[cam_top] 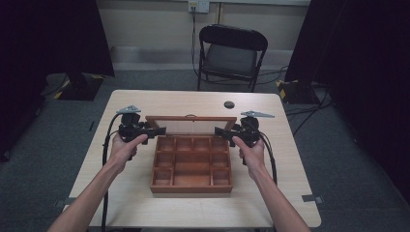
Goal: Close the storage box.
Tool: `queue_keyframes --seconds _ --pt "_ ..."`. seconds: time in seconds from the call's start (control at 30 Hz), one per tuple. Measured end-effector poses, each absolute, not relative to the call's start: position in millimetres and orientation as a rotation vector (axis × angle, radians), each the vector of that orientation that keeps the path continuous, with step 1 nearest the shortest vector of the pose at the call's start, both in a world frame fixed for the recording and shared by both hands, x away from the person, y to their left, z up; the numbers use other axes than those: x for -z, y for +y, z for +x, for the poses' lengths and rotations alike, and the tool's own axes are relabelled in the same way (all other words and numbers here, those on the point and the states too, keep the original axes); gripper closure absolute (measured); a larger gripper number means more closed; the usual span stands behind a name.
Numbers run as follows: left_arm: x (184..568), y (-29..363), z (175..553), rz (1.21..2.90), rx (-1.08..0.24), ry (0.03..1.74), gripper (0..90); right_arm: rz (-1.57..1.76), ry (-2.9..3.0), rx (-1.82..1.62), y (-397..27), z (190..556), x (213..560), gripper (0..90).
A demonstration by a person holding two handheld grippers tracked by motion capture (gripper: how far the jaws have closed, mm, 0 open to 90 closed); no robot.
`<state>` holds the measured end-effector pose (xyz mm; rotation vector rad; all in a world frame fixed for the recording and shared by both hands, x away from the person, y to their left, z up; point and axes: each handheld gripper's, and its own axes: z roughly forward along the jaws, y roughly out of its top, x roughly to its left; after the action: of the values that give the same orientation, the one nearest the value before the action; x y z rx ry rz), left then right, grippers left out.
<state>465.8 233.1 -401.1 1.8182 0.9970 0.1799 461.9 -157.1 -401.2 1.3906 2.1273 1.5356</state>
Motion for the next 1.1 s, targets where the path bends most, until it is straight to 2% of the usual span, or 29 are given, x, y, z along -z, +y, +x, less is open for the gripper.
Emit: queue_keyframes --seconds 0.67,0.9,1.1 --pt "402.5 241.0 450.5 1.820 -0.164 1.008 25.8 1.397 2.158 -1.460 -156.3 442.3 403.6 21.3" --pt "400.7 244.5 448.7 1.838 -0.167 1.002 25.3 1.414 2.157 -1.449 -153.8 441.0 404.2 18.6" --pt "400.4 243.2 445.1 1.815 -0.180 1.004 26.2 1.423 2.158 -1.438 -153.6 438.4 406.4 19.7"
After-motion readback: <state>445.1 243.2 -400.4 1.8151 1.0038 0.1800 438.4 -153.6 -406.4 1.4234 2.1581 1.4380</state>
